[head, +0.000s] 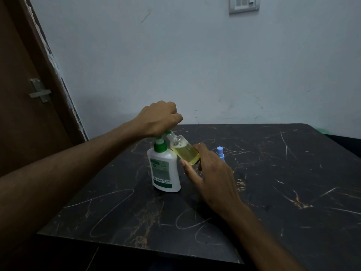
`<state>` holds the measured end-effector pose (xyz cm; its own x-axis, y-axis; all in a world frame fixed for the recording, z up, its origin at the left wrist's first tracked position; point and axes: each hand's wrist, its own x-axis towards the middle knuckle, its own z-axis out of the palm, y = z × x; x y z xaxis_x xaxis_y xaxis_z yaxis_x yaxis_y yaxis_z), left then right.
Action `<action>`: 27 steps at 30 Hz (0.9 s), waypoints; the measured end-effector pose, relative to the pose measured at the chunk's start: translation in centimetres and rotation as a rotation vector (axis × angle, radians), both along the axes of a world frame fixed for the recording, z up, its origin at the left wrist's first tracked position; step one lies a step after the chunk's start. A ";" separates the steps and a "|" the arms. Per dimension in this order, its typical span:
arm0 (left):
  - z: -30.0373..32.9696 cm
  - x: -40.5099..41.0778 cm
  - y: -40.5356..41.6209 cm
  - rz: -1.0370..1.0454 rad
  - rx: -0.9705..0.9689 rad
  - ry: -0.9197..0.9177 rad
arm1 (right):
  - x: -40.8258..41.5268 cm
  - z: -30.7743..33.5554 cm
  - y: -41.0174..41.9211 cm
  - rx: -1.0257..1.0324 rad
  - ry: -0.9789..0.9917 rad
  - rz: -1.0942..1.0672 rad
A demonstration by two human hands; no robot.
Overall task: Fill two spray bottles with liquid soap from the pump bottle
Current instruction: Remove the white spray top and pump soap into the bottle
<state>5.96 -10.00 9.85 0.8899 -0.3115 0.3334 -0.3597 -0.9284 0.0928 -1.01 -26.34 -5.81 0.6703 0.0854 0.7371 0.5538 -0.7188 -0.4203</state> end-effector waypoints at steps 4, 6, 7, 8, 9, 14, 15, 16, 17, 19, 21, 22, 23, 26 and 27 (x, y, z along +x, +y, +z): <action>-0.8 0.2 0.3 0.004 -0.035 -0.002 | 0.1 -0.1 0.0 -0.008 0.006 0.002; -0.7 0.1 0.3 0.001 -0.021 -0.017 | 0.1 -0.1 0.0 -0.015 0.009 0.004; -0.4 0.0 0.2 -0.007 -0.006 -0.026 | 0.1 -0.1 0.0 -0.016 0.007 0.005; -0.1 -0.1 0.1 -0.016 0.010 -0.032 | 0.1 -0.1 0.0 -0.014 0.006 0.006; 0.1 -0.2 0.0 -0.023 0.021 -0.036 | 0.1 -0.1 0.0 -0.013 0.006 0.005; -0.5 0.1 0.1 -0.012 0.014 -0.040 | 0.0 -0.1 0.0 -0.013 0.011 0.000; -0.7 0.1 0.2 -0.008 0.009 -0.038 | 0.0 0.0 0.0 -0.014 0.009 -0.001; -0.7 0.1 0.2 -0.006 0.010 -0.038 | -0.1 0.0 0.0 -0.016 0.006 -0.002; -0.6 0.1 0.2 -0.008 0.016 -0.039 | -0.1 0.1 0.0 -0.018 0.005 -0.003; -0.3 0.1 0.2 -0.010 0.029 -0.040 | -0.2 0.1 0.0 -0.021 0.008 -0.002; 0.0 0.0 0.1 -0.001 0.037 -0.043 | -0.2 0.0 -0.1 -0.015 0.011 0.000; 0.0 0.1 0.1 0.005 0.039 -0.039 | -0.2 0.0 -0.1 -0.014 0.011 0.001; -0.1 0.1 0.1 0.009 0.038 -0.034 | -0.1 0.0 -0.1 -0.013 0.009 0.001; -0.8 0.2 0.2 0.007 0.016 -0.020 | -0.1 0.0 -0.1 -0.013 0.012 0.002; -0.9 0.2 0.3 0.005 0.014 -0.020 | -0.1 0.0 -0.1 -0.013 0.012 0.002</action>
<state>6.18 -9.70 8.99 0.8847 -0.3120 0.3465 -0.3569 -0.9313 0.0727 -1.11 -26.44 -5.77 0.6790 0.0967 0.7277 0.5504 -0.7230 -0.4175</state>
